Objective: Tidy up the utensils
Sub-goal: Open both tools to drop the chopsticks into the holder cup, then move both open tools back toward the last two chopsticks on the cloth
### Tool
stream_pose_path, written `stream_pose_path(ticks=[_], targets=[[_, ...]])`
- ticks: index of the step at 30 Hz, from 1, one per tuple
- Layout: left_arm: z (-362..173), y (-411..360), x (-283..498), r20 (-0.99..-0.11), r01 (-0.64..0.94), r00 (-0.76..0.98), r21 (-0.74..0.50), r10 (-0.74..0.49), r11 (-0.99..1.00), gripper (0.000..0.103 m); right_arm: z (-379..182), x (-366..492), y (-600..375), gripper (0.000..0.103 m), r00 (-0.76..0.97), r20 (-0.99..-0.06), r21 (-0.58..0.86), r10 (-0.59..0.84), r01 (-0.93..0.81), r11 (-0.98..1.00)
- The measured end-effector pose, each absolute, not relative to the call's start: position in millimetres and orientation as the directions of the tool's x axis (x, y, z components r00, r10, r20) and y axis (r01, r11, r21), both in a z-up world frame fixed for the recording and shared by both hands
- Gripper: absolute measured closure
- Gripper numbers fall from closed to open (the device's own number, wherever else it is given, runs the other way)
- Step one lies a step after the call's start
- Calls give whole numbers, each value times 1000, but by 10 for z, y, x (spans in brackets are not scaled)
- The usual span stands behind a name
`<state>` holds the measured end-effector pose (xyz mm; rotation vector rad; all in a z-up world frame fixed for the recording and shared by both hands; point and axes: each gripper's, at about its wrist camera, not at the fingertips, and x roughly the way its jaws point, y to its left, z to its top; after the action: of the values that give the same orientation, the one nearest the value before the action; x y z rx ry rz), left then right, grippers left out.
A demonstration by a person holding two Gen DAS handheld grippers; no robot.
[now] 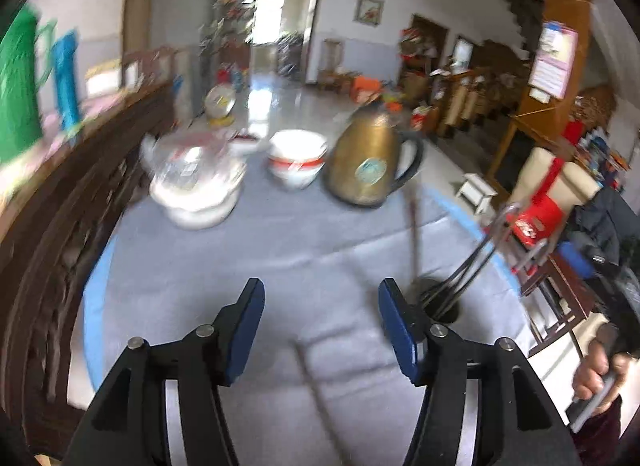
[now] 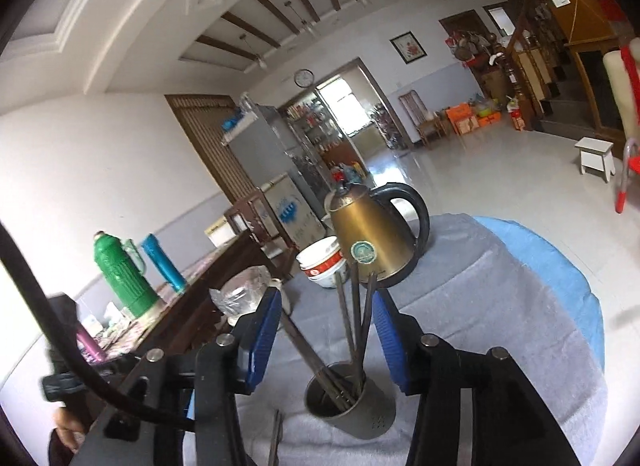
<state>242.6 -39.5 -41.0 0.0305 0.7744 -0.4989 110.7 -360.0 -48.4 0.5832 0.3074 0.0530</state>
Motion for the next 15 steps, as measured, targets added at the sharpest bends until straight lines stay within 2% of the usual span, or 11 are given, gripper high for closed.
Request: stream_pose_path(ticks=[7,11,15], targets=[[-1344,-145,2644,-832,315,443,-205,-335,927,42,-1004,1053,-3120,57,887,-365,550,282,-39,834],[-1589,-277,2677,-854,342,397,-203,-337,917,42,-1345,1122,-2957,58,842,-433,562,322,-27,827],[-1862,-520,2724,-882,389,373,-133,-288,912,42,-1494,1153,-2989,58,834,-447,576,322,-6,817]])
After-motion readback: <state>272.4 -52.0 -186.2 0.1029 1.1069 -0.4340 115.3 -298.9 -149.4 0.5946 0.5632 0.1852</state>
